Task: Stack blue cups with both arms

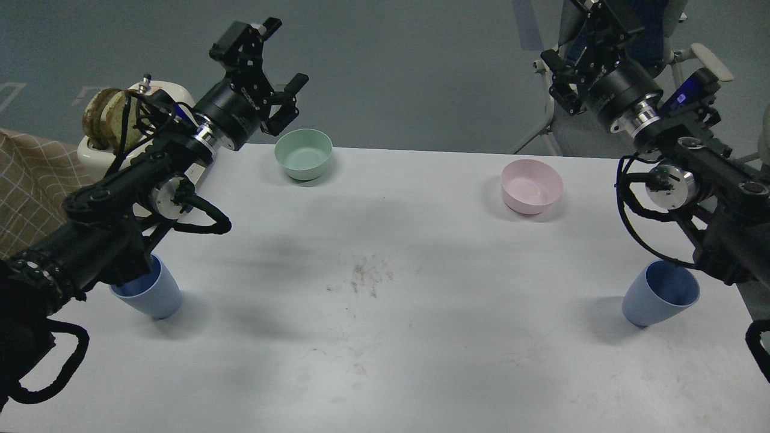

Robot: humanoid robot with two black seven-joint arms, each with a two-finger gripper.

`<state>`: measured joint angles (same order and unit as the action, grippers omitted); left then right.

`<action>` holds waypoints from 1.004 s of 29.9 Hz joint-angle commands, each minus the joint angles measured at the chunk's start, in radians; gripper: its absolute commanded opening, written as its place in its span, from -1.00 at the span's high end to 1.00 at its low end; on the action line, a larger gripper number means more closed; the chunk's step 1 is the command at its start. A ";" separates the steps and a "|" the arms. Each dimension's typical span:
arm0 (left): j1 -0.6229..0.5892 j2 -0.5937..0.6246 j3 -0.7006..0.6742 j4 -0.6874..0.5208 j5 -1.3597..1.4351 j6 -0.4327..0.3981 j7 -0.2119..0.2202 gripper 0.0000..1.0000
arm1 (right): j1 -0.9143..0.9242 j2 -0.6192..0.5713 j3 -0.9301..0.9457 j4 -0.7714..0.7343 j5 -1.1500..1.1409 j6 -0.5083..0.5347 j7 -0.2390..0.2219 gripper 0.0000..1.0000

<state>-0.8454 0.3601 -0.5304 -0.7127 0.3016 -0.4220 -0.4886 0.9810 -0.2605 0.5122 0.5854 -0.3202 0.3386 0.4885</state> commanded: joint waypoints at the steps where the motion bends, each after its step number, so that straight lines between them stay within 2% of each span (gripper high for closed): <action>1: 0.025 -0.030 -0.008 0.006 0.001 0.002 0.000 -0.95 | -0.027 0.043 0.029 -0.027 0.000 0.040 0.000 -1.00; 14: 0.039 -0.023 -0.006 0.033 0.001 -0.001 0.000 -0.95 | -0.035 0.087 0.032 -0.065 -0.002 0.022 0.000 -1.00; 22: 0.006 -0.033 -0.017 0.039 -0.013 0.002 0.000 -0.95 | -0.033 0.090 0.034 -0.068 -0.002 0.031 0.000 -1.00; 30: 0.008 -0.052 -0.019 0.039 -0.016 -0.043 0.000 -0.95 | -0.027 0.104 0.035 -0.067 0.004 0.045 0.000 -1.00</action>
<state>-0.8383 0.3072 -0.5472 -0.6734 0.2869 -0.4425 -0.4886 0.9538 -0.1529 0.5462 0.5168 -0.3206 0.3748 0.4888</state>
